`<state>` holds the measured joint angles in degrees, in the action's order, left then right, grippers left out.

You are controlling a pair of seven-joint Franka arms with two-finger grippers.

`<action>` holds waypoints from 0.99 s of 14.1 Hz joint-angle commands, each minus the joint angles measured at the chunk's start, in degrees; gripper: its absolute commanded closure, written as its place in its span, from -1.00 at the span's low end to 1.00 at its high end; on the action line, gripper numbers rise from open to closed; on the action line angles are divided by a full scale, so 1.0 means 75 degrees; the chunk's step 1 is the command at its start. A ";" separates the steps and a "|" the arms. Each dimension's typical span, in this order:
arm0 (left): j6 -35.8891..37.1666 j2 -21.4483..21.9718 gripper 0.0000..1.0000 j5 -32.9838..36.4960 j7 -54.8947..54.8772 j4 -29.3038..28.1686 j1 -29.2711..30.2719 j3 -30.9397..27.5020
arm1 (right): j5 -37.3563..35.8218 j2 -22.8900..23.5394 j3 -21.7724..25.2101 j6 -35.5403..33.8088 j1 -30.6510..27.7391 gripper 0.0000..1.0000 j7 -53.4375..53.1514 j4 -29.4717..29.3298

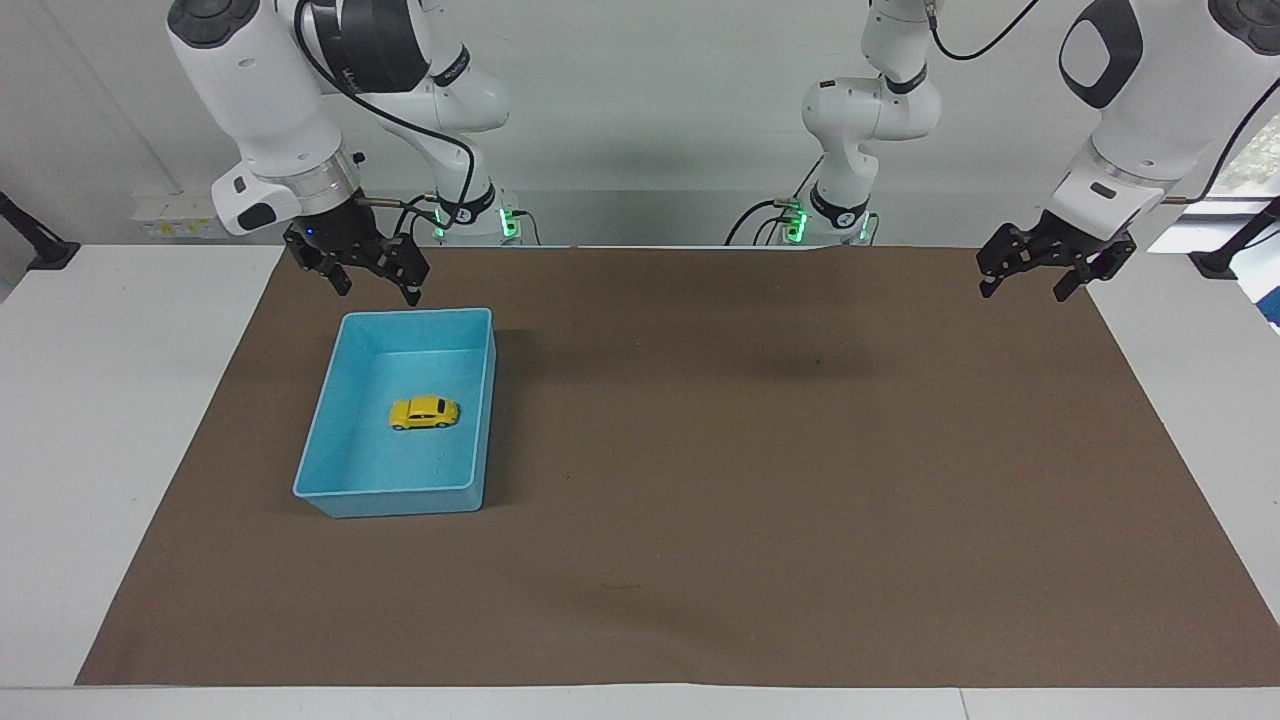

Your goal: Wind up and store yellow beetle car

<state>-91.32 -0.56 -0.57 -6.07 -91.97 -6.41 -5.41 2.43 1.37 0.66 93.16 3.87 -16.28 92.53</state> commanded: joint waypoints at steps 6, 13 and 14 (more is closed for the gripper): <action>0.0153 0.0016 -1.00 0.0158 0.0083 0.0087 0.0116 0.0100 | 0.0027 -0.0042 -0.0018 -0.0164 -0.0094 -1.00 -0.0080 -0.0161; 0.0153 0.0028 -1.00 0.0158 0.0083 0.0087 0.0116 0.0100 | 0.0156 -0.0031 0.0041 -0.0059 -0.0153 -1.00 -0.0068 -0.0161; 0.0153 0.0016 -1.00 0.0158 0.0083 0.0087 0.0116 0.0100 | 0.0145 -0.0042 0.0041 -0.0070 -0.0153 -1.00 -0.0068 -0.0161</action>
<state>-91.32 -0.56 -0.57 -6.07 -91.97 -6.41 -5.41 2.43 1.30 1.15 93.13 3.30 -16.28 91.71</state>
